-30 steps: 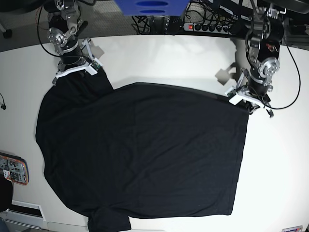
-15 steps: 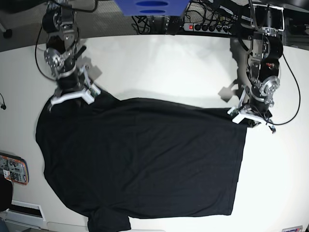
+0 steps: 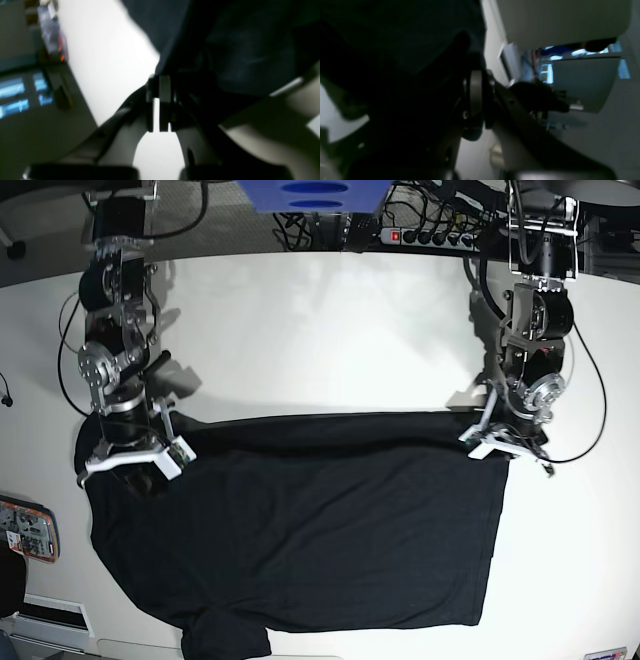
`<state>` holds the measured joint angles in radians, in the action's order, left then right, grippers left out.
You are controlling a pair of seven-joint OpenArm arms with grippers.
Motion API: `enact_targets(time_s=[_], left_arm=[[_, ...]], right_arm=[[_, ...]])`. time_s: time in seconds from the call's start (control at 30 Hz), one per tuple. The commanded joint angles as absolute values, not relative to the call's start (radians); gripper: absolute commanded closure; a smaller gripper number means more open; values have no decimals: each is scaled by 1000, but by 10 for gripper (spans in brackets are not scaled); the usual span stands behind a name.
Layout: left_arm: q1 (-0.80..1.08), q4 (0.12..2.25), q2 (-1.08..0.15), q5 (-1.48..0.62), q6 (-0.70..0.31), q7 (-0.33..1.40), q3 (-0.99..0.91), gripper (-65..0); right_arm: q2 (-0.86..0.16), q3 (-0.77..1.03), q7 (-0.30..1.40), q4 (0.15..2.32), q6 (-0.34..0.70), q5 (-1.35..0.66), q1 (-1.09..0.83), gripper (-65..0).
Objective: Fold the T-shirt properly
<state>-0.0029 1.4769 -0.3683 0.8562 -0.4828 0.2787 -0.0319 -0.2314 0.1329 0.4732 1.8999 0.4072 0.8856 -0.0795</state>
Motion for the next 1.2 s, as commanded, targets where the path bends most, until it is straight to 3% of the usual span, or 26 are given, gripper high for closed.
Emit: enact_targets(time_s=[0.0,0.47,0.7,0.97,1.17], left_arm=[[-22,1492,-378,858,-463,271,-35,0],[-79,1486,-381,858,-461,271,-41,0],[-128,1471,-380,860,-461,271,-35,0],[-214,1311,-381,860,-461,266,-33,0],[-249,1247,-380,860,-461,147,-39,0]], right_arm=[[-239,127,463,1911,389,885,-48,0],[-242,68,450,1566,389,886,4,0],[-242,67,397,1420,389,888,154,0],[-242,65,395,1305,389,889,208,0],[-242,65,394,1290,389,889,208,0]])
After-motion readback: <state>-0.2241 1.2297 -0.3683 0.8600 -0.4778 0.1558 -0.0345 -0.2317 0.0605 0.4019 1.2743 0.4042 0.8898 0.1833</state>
